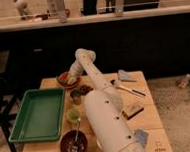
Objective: Place pepper in tray
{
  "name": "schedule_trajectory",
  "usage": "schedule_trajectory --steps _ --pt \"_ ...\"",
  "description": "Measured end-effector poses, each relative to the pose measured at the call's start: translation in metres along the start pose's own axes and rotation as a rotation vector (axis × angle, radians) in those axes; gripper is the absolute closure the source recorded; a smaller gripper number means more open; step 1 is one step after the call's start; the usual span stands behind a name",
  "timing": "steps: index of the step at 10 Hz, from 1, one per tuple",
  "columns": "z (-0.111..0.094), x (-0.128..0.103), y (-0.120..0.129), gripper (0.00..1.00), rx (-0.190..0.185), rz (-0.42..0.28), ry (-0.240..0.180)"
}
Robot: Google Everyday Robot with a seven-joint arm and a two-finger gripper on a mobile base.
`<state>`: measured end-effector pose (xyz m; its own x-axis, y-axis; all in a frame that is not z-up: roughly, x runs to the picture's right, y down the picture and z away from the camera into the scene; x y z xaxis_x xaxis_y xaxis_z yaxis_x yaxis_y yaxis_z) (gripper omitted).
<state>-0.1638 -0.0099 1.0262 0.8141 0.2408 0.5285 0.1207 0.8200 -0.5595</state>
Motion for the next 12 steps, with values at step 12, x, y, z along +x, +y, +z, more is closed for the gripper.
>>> schedule_trajectory --steps 12 --pt "-0.048 -0.044 -0.002 1.0 0.08 -0.088 -0.064"
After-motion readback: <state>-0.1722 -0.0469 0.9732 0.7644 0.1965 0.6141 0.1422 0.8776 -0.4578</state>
